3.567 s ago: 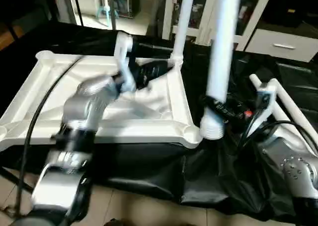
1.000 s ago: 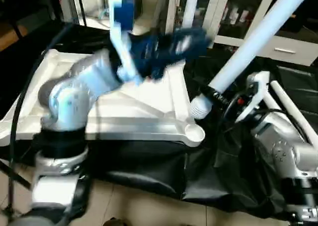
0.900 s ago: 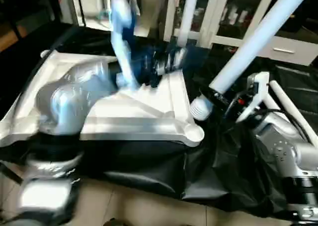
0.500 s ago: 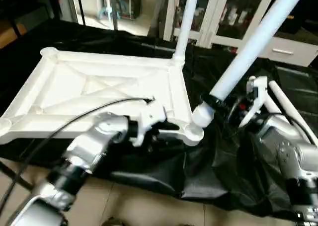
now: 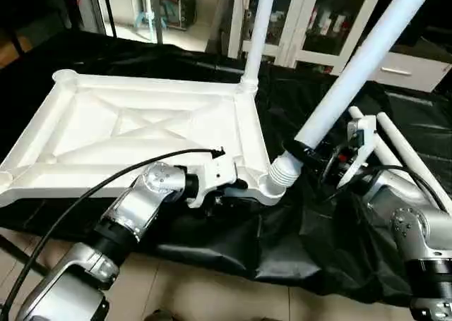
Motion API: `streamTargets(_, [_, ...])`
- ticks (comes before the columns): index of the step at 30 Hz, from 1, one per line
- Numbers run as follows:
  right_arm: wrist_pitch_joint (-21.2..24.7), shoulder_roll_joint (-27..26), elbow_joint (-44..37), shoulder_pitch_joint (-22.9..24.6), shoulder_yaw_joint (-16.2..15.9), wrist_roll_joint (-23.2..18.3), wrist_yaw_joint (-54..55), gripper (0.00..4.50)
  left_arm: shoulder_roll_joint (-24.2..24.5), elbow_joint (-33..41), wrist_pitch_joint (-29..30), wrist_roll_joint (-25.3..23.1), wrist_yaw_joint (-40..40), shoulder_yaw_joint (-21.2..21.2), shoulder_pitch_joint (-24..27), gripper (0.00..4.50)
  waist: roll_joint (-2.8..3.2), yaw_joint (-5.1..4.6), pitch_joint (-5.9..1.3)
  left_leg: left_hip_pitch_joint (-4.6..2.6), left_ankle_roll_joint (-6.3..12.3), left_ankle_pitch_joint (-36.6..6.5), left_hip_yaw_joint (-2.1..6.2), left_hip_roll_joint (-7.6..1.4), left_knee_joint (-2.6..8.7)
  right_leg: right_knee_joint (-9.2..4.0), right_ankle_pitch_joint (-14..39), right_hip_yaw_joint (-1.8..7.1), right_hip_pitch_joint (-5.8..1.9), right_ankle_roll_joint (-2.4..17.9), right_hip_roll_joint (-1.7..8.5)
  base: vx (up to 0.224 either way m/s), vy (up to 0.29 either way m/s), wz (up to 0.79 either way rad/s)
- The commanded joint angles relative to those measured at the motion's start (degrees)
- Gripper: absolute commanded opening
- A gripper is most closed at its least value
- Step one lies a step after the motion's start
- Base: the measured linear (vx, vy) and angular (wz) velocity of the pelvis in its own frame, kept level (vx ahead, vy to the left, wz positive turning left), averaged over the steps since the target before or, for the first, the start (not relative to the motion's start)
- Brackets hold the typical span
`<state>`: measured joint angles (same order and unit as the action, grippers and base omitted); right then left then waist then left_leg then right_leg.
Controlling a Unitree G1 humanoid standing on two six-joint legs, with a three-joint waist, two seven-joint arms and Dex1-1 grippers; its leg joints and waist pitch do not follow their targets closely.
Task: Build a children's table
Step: Pick table leg
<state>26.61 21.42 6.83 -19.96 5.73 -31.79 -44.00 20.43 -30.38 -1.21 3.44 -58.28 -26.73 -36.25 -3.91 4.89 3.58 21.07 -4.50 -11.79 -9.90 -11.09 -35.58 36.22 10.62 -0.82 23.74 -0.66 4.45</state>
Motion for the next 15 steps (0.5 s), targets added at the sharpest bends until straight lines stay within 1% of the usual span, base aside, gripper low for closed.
streamTargets(1, [0.1, 0.4, -1.6, 0.6, 0.3, -0.2, 0.1, 1.83, -0.5, -1.2, -1.1, -0.5, -0.9, 0.9, -1.4, 2.30, 0.79, -0.11, -4.36, -0.87, 0.30, -6.4, -0.12, -1.39, 4.61, -3.38, 1.4, 1.26, -3.18, 14.2, 2.57, 0.000, 0.000, 0.00])
streamTargets(2, [0.1, 0.3, -1.6, 0.6, 0.2, -0.2, 0.2, 1.83, -0.3, -1.8, -1.5, -0.9, -1.1, 0.8, -1.7, 2.30, 0.93, 0.01, -4.37, -0.87, 0.08, -6.7, -0.08, -1.40, 4.63, -3.34, 1.7, 1.25, -3.20, 14.2, 2.62, 0.000, 0.000, 0.00])
streamTargets(3, [0.1, 0.2, -1.7, 0.6, 0.2, -0.2, 0.2, 1.83, -0.2, -3.4, -2.7, -1.9, -0.8, 0.5, -2.2, 2.30, 0.88, -0.04, -4.38, -0.92, 0.11, -6.8, -0.10, -1.39, 4.62, -3.43, 1.6, 1.24, -3.13, 14.1, 2.55, 0.000, 0.000, 0.00])
streamTargets(4, [0.2, 0.2, -1.7, 0.6, 0.2, -0.2, 0.3, 1.83, -0.2, -3.9, -3.1, -2.2, -0.7, 0.4, -2.4, 2.30, 0.93, -0.03, -4.40, -0.93, 0.10, -6.7, -0.07, -1.38, 4.62, -3.35, 1.3, 1.25, -3.18, 14.0, 2.56, 0.000, 0.000, 0.00])
streamTargets(5, [0.1, 0.1, -1.7, 0.6, 0.2, 0.0, 0.3, 1.83, -0.5, -6.0, -4.0, -2.5, -0.6, 0.8, -3.1, 2.30, 1.01, -0.01, -4.41, -0.91, 0.04, -6.6, -0.04, -1.38, 4.62, -3.29, 1.1, 1.25, -3.20, 14.1, 2.59, 0.000, 0.000, 0.00])
streamTargets(6, [0.1, 0.1, -1.8, 0.6, 0.1, 0.2, 0.3, 1.83, -0.6, -7.1, -4.2, -2.6, -0.6, 0.9, -3.6, 2.30, 1.03, -0.03, -4.38, -0.94, 0.03, -6.8, -0.11, -1.28, 4.60, -3.47, 1.3, 1.25, -3.14, 14.0, 2.52, 0.000, 0.000, 0.00])
streamTargets(8, [0.1, 0.0, -1.8, 0.6, 0.0, 0.3, 0.3, 1.83, -0.6, -7.6, -4.3, -2.9, -0.7, 0.8, -3.8, 2.30, 1.10, 0.01, -4.45, -0.94, -0.06, -6.7, 0.00, -1.38, 4.63, -3.30, 0.8, 1.24, -3.24, 14.2, 2.61, 0.000, 0.000, 0.00])
streamTargets(9, [0.1, -0.1, -2.0, 0.6, 0.0, 0.3, 0.4, 1.83, 0.0, -8.9, -4.3, -4.0, -1.7, -0.1, -4.2, 2.30, 1.14, 0.06, -4.48, -0.89, 0.00, -6.1, 0.02, -1.38, 4.61, -3.18, -0.3, 1.22, -3.31, 14.5, 2.66, 0.000, 0.000, 0.00])
streamTargets(11, [0.1, -0.2, -2.0, 0.6, -0.1, 0.3, 0.5, 1.83, 0.3, -9.8, -4.6, -4.7, -2.1, -0.6, -4.4, 2.30, 1.12, 0.05, -4.44, -0.90, 0.11, -6.1, -0.02, -1.40, 4.61, -3.19, -0.5, 1.24, -3.30, 14.7, 2.66, 0.000, 0.000, 0.00])
streamTargets(12, [0.1, -0.3, -2.1, 0.6, -0.1, 0.3, 0.5, 1.83, 0.5, -10.8, -4.8, -5.3, -2.3, -0.8, -4.6, 2.30, 1.38, 0.07, -4.42, -0.95, 0.09, -6.4, 0.01, -1.40, 4.64, -3.20, -0.1, 1.23, -3.27, 14.8, 2.69, 0.000, 0.000, 0.00])
streamTargets(13, [0.0, -0.4, -2.1, 0.6, -0.1, 0.3, 0.5, 1.83, 0.6, -11.6, -4.8, -5.6, -2.4, -0.8, -4.7, 2.30, 1.24, 0.02, -4.34, -0.95, -0.01, -7.1, -0.01, -1.40, 4.70, -3.36, 0.7, 1.22, -3.25, 14.7, 2.67, 0.000, 0.000, 0.00])
streamTargets(14, [0.0, -0.4, -2.1, 0.7, -0.1, 0.3, 0.5, 1.83, 0.6, -12.1, -4.9, -5.7, -2.5, -0.8, -4.8, 2.30, 1.34, 0.07, -4.30, -0.94, -0.10, -7.6, 0.04, -1.37, 4.74, -3.44, 1.4, 1.24, -3.26, 14.6, 2.72, 0.000, 0.000, 0.00])
streamTargets(15, [0.0, -0.4, -2.2, 0.7, -0.2, 0.4, 0.4, 1.83, 0.3, -13.0, -5.0, -5.6, -2.8, -0.5, -5.1, 2.30, 1.16, 0.02, -4.29, -0.92, -0.19, -8.0, 0.01, -1.41, 4.78, -3.52, 2.2, 1.27, -3.29, 14.5, 2.76, 0.000, 0.000, 0.00])
